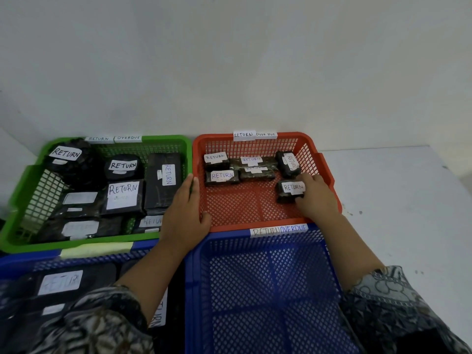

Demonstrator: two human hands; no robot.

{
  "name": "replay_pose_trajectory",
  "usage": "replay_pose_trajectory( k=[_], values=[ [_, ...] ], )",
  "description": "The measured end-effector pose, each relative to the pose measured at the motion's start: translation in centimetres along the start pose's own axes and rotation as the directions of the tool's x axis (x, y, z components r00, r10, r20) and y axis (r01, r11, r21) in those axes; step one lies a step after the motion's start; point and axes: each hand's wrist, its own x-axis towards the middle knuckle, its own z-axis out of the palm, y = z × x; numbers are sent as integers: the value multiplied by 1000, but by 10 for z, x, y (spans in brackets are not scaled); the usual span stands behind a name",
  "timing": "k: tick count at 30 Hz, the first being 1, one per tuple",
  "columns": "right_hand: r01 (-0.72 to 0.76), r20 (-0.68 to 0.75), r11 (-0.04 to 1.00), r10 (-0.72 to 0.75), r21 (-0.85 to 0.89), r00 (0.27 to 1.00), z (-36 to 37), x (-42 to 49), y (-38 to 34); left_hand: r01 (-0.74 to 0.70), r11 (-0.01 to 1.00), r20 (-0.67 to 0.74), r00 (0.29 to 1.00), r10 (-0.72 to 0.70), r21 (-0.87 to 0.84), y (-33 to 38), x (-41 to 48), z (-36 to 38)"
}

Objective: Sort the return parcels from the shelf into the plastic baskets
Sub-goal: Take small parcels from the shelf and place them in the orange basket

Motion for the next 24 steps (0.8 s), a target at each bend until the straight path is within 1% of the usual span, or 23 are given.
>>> replay_pose_trajectory(
  k=[4,6,9,12,20,24],
  values=[
    [-15,-62,1000,16,15,998,-9,-30,-19,-6,998,78,997,1,63,2,2,-14],
    [-5,-76,1000,7,24,997,-14,-47,-35,-27,993,86,996,17,112,4,1,-29],
    [41,-105,998,-36,42,994,-24,-70,-68,-56,990,68,997,47,127,4,-13,-58],
    [114,-138,993,-108,40,985,-34,-95,-110,-90,985,73,994,80,149,-8,-46,-86],
    [330,-208,944,-319,17,925,-34,-190,-244,-105,970,-23,993,113,218,-80,-159,-157],
    [418,-213,908,-405,19,889,-18,-249,-311,-70,974,-93,991,92,216,-125,-218,-188]
  ],
)
